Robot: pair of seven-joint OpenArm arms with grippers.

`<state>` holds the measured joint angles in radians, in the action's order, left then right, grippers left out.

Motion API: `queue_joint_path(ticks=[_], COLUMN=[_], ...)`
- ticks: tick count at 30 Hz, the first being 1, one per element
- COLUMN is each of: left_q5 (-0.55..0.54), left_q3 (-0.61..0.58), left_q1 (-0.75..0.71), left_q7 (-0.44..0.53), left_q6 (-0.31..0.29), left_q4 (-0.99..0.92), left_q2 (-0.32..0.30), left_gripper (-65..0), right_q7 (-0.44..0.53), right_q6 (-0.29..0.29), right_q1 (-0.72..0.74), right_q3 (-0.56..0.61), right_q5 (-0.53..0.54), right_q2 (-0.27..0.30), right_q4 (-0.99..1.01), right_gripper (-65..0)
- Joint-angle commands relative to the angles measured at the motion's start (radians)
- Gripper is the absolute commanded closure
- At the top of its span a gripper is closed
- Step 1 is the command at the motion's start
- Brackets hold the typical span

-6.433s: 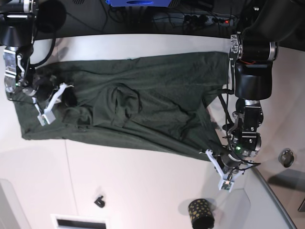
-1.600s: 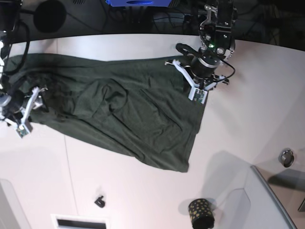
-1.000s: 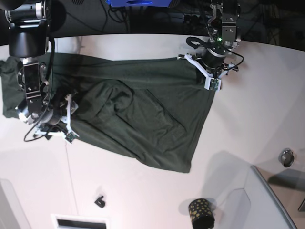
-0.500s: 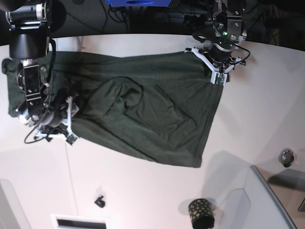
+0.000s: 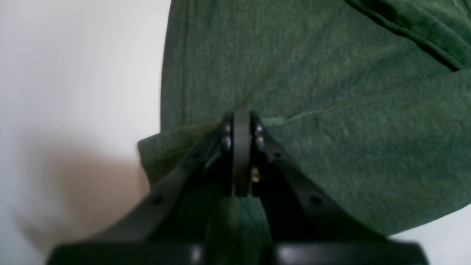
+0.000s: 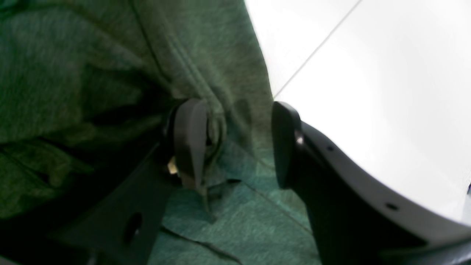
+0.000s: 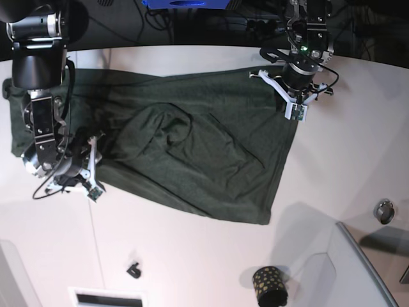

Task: Layout the t-shirt on the table in an organized manner, then fold the t-shirt properly
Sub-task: 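Pull the held shirt edges apart with both grippers to flatten it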

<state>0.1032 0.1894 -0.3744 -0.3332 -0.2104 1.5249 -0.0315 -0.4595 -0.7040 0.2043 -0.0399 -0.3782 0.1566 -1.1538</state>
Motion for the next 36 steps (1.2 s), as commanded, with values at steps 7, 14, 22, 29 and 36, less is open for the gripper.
queue_joint_path(ticks=[7, 14, 22, 29, 36], left_q5=[-0.004, -0.004, -0.004, -0.004, -0.004], left_q3=[0.002, 0.003, 0.003, 0.003, 0.003], left_q1=[-0.001, 0.002, 0.01, 0.01, 0.01], left_q7=[0.018, 0.018, 0.018, 0.018, 0.018], left_q6=[0.004, 0.006, 0.006, 0.006, 0.006], left_q4=[0.015, 0.006, -0.027, -0.019, -0.019], left_q2=[-0.005, -0.005, -0.005, -0.005, -0.005], left_gripper=[0.0, 0.0, 0.0, 0.0, 0.0], right_q7=[0.017, 0.014, 0.014, 0.006, -0.02], right_q6=[0.006, 0.006, 0.006, 0.006, 0.006], right_q1=[0.057, 0.05, 0.048, 0.05, 0.054], right_q3=[-0.002, -0.002, -0.004, -0.002, -0.002], right_q5=[0.002, 0.002, 0.002, 0.002, 0.002], right_q2=[0.008, 0.007, 0.007, -0.012, -0.013], right_q4=[0.071, 0.068, 0.077, 0.079, 0.076], right_gripper=[-26.7, -26.6, -26.4, -8.4, -0.3])
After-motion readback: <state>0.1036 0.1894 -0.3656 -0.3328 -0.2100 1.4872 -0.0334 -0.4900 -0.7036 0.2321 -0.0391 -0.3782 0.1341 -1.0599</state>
